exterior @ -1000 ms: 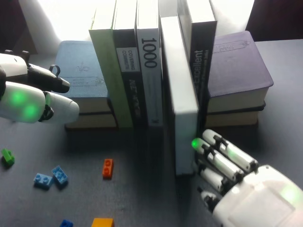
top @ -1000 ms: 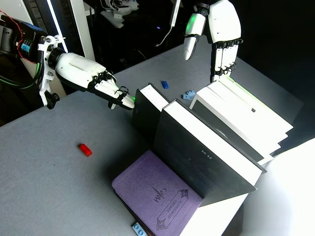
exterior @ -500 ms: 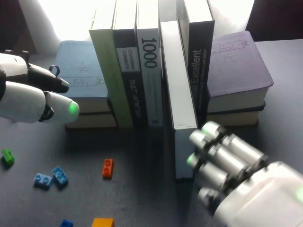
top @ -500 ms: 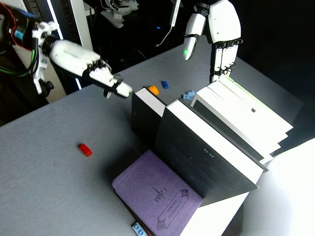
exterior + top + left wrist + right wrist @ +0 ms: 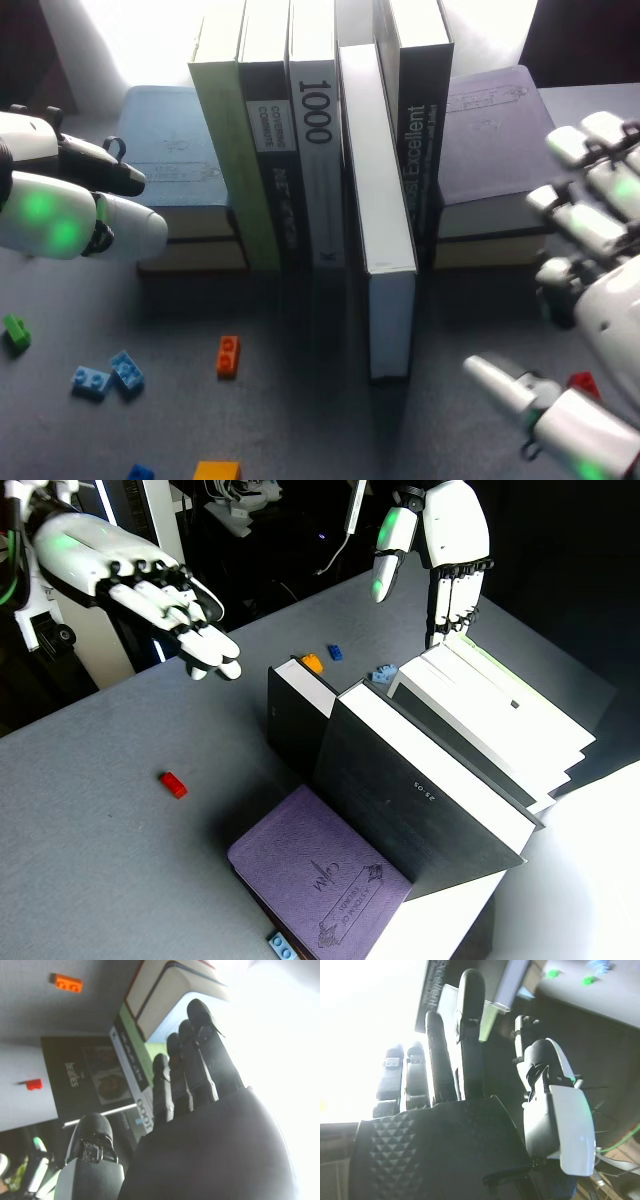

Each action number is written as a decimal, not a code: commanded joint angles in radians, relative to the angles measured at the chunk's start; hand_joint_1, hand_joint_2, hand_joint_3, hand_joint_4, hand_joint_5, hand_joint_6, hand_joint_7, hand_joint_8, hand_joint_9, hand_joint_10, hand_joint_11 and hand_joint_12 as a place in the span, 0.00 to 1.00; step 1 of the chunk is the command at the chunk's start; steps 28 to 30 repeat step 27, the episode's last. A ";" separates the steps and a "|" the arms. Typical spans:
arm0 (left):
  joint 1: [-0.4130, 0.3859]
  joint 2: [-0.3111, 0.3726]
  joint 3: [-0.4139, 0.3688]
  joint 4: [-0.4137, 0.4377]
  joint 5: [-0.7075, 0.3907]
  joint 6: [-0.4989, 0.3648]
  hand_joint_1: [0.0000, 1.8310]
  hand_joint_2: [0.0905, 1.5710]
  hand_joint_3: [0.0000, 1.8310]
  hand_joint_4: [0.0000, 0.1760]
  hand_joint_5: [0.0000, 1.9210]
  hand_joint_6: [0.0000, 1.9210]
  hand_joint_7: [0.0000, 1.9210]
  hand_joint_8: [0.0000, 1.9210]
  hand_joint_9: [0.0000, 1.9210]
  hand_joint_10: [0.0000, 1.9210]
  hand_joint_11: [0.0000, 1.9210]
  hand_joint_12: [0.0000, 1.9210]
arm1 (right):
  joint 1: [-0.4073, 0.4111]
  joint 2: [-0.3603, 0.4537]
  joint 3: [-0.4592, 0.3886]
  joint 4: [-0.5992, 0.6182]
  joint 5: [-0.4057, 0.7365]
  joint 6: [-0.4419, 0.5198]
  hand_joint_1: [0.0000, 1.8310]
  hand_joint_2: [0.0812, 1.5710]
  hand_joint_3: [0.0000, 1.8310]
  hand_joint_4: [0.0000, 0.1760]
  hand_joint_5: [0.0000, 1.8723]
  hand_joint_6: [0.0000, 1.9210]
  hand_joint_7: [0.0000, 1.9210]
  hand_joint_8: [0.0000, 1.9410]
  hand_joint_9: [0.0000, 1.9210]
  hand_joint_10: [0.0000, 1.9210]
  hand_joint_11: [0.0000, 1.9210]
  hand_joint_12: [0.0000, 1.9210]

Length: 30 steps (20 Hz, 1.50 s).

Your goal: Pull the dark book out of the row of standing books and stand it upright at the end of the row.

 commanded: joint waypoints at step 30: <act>-0.019 0.016 -0.001 0.028 -0.056 -0.003 0.05 0.81 0.00 0.02 0.41 0.00 0.52 0.00 0.54 0.00 0.30 0.50 | 0.260 0.354 0.261 0.033 -0.816 0.298 0.00 0.77 0.00 0.00 0.35 0.63 0.34 0.72 0.21 0.91 0.06 1.00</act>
